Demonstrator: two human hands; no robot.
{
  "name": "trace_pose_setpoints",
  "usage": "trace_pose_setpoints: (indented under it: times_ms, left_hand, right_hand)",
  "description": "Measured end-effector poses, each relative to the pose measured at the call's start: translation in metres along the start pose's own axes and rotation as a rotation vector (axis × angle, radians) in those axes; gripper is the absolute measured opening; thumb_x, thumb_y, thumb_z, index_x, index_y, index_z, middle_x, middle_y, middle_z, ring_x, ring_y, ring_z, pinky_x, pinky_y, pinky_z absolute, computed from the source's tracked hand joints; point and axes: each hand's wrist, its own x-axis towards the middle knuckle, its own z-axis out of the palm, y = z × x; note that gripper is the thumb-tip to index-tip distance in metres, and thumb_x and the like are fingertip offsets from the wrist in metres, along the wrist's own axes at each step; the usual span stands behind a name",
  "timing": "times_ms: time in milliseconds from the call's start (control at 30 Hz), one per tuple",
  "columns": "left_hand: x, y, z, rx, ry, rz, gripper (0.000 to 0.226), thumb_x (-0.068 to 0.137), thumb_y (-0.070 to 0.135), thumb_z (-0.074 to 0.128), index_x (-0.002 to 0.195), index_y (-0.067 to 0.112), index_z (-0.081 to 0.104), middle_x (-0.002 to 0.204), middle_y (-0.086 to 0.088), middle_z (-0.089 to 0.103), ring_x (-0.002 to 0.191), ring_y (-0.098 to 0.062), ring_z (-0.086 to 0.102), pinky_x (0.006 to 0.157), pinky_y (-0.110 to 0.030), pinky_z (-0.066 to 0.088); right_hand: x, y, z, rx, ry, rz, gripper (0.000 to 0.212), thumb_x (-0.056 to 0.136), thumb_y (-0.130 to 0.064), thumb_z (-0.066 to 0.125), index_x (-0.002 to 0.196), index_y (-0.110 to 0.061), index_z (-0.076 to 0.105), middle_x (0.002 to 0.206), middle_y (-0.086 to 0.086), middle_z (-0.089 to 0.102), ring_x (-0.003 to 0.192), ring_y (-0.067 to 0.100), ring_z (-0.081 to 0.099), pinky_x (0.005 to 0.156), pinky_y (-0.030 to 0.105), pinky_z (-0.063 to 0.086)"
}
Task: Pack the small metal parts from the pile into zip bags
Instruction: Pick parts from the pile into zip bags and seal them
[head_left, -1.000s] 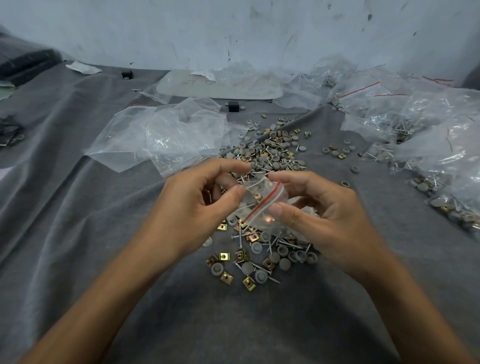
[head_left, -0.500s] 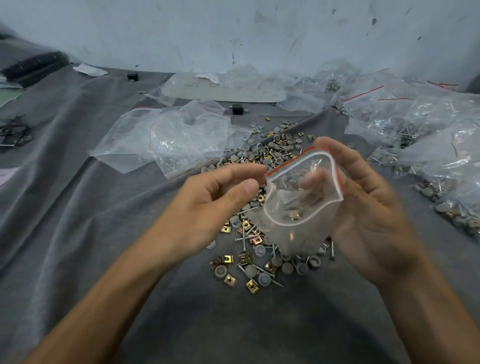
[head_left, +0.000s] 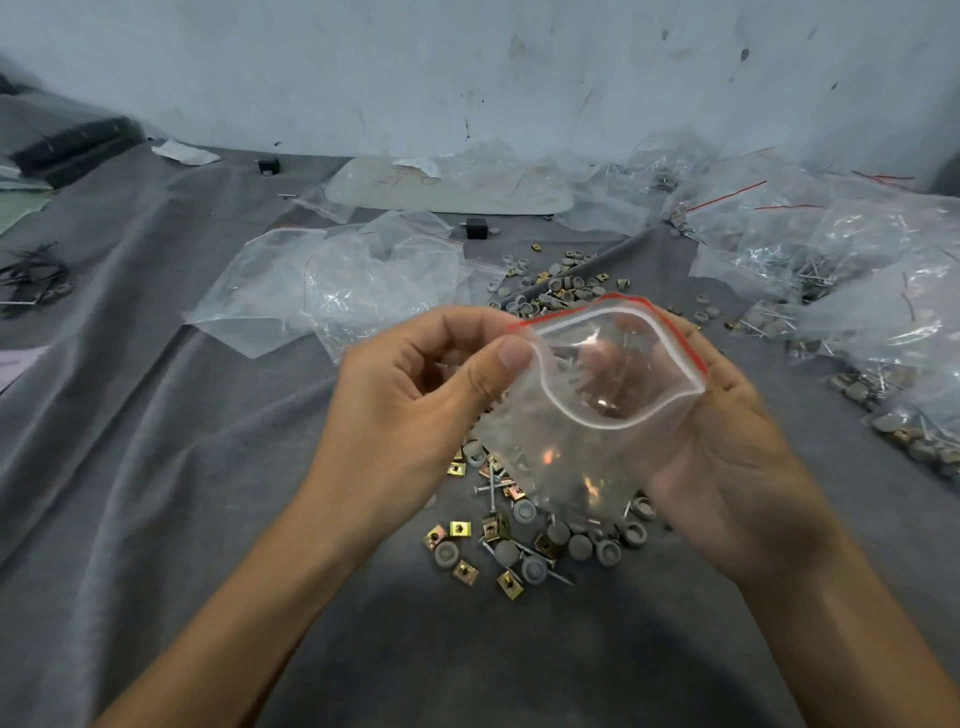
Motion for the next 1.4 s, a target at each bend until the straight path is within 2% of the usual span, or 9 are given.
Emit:
trace_pose_setpoints:
  times_ms: [133, 333, 567, 700, 833, 1000, 1100, 1267, 1400]
  left_hand:
    - [0.011, 0.01, -0.005, 0.11, 0.069, 0.089, 0.003, 0.09, 0.032, 0.072, 0.09, 0.033, 0.075, 0.084, -0.001, 0.072, 0.069, -0.025, 0.057, 0.064, -0.036, 0.049]
    - [0.013, 0.028, -0.009, 0.466, 0.096, 0.237, 0.005, 0.098, 0.036, 0.061, 0.095, 0.04, 0.062, 0.088, 0.018, 0.063, 0.082, -0.005, 0.061, 0.071, -0.015, 0.044]
    - [0.01, 0.045, 0.004, 0.665, 0.043, 0.358, 0.003, 0.1, 0.032, 0.056, 0.098, 0.033, 0.057, 0.086, 0.022, 0.056, 0.085, -0.009, 0.058, 0.075, -0.019, 0.042]
    - [0.008, 0.049, 0.009, 0.661, 0.031, 0.368, 0.005, 0.1, 0.032, 0.057, 0.096, 0.035, 0.058, 0.082, 0.024, 0.055, 0.08, -0.009, 0.056, 0.072, -0.017, 0.04]
    - [0.009, 0.05, 0.01, 0.623, 0.045, 0.357, 0.007, 0.1, 0.033, 0.058, 0.095, 0.039, 0.057, 0.083, 0.025, 0.057, 0.08, -0.01, 0.057, 0.069, -0.015, 0.04]
    - [0.011, 0.048, 0.009, 0.562, 0.015, 0.349, 0.004, 0.099, 0.034, 0.06, 0.097, 0.037, 0.062, 0.091, 0.016, 0.065, 0.088, -0.02, 0.062, 0.072, -0.027, 0.049]
    - [0.012, 0.047, 0.008, 0.546, -0.017, 0.348, 0.003, 0.099, 0.035, 0.062, 0.099, 0.036, 0.065, 0.095, 0.018, 0.068, 0.089, -0.012, 0.064, 0.075, -0.021, 0.047]
    - [0.009, 0.05, 0.01, 0.494, 0.008, 0.374, 0.002, 0.095, 0.03, 0.068, 0.094, 0.029, 0.069, 0.089, 0.016, 0.069, 0.08, -0.008, 0.061, 0.073, -0.017, 0.044]
    - [0.008, 0.053, 0.008, 0.495, 0.052, 0.399, 0.003, 0.095, 0.028, 0.069, 0.092, 0.026, 0.069, 0.085, 0.016, 0.068, 0.077, -0.011, 0.061, 0.073, -0.019, 0.045]
  right_hand:
    - [0.003, -0.01, 0.003, -0.139, 0.023, -0.022, 0.034, 0.1, -0.031, 0.049, 0.119, -0.013, 0.071, 0.112, 0.012, 0.074, 0.107, 0.022, 0.069, 0.092, 0.034, 0.056]
    - [0.005, -0.044, 0.029, -0.657, 0.03, -0.199, 0.057, 0.082, -0.077, 0.055, 0.117, -0.036, 0.073, 0.122, -0.005, 0.072, 0.116, 0.014, 0.066, 0.094, 0.031, 0.054]
    - [0.0, -0.055, 0.065, -1.401, -0.013, -0.497, 0.029, 0.09, -0.048, 0.067, 0.116, -0.035, 0.07, 0.11, -0.023, 0.068, 0.109, 0.0, 0.063, 0.09, 0.014, 0.044]
    - [0.0, -0.051, 0.072, -1.492, 0.12, -0.603, 0.011, 0.088, -0.029, 0.071, 0.095, -0.023, 0.075, 0.089, -0.015, 0.069, 0.085, 0.006, 0.061, 0.08, 0.019, 0.045]
    - [-0.002, -0.055, 0.075, -1.477, 0.192, -0.614, 0.006, 0.086, -0.029, 0.074, 0.089, -0.023, 0.073, 0.084, -0.019, 0.065, 0.082, 0.005, 0.059, 0.074, 0.009, 0.041]
    - [-0.002, -0.053, 0.076, -1.511, 0.205, -0.577, 0.008, 0.085, -0.032, 0.07, 0.085, -0.024, 0.069, 0.076, -0.021, 0.058, 0.078, 0.005, 0.054, 0.073, 0.018, 0.038]
    - [-0.002, -0.051, 0.074, -1.533, 0.198, -0.553, 0.01, 0.084, -0.033, 0.065, 0.086, -0.023, 0.065, 0.076, -0.016, 0.057, 0.075, 0.007, 0.049, 0.072, 0.02, 0.035]
    - [-0.004, -0.054, 0.071, -1.528, 0.209, -0.568, 0.009, 0.082, -0.032, 0.066, 0.082, -0.024, 0.062, 0.072, -0.019, 0.055, 0.069, -0.001, 0.047, 0.068, 0.003, 0.033]
    - [-0.004, -0.057, 0.067, -1.497, 0.19, -0.553, 0.009, 0.084, -0.034, 0.064, 0.081, -0.027, 0.06, 0.067, -0.021, 0.052, 0.067, -0.008, 0.049, 0.065, 0.003, 0.034]
